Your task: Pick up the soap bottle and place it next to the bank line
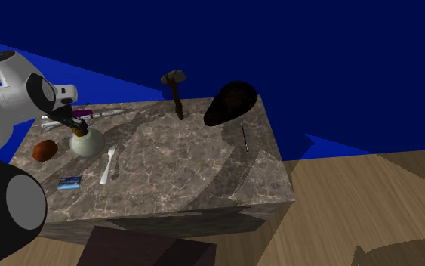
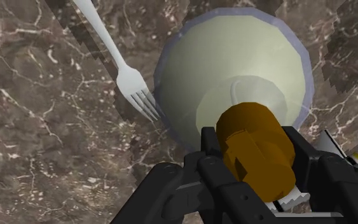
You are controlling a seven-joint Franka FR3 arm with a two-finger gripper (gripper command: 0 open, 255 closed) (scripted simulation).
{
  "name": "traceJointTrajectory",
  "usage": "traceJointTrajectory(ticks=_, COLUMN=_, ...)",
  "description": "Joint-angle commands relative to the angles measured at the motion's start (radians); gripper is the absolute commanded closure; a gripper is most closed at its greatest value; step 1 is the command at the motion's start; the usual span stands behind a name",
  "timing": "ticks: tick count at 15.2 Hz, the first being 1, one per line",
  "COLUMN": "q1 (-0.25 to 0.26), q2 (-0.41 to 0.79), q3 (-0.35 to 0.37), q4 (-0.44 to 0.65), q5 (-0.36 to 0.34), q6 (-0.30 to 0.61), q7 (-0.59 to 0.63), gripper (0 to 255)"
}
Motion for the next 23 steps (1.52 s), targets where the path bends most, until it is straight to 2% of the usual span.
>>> traceJointTrajectory(ticks=1, q1=0.0, q2=0.0, q3=0.0, q4=-0.002, q5=0.0, q6=0.003, q7=0.0, gripper=255)
traceJointTrajectory(ticks=5, q1=0.0, q2=0.0, q3=0.0, q4=-0.002, q5=0.0, q6=0.003, q7=0.0, gripper=255)
traceJointTrajectory(ticks=6, q1=0.0, q2=0.0, q3=0.0, q4=-0.002, q5=0.0, q6=0.003, q7=0.0, gripper=0)
traceJointTrajectory(ticks=11, q1=0.0, q2=0.0, q3=0.0, q4=-0.002, q5=0.0, q6=0.003, q7=0.0, gripper=0)
traceJointTrajectory(ticks=15, q1=-0.004, q2=-0.055, q3=0.007, q4=0.054, q5=0.022, q6=-0.105, q7=-0.015, gripper=0)
traceJointTrajectory(ticks=23, q1=-0.004, q2=-0.055, q3=0.007, q4=0.054, q5=0.022, q6=-0.105, q7=-0.015, gripper=0)
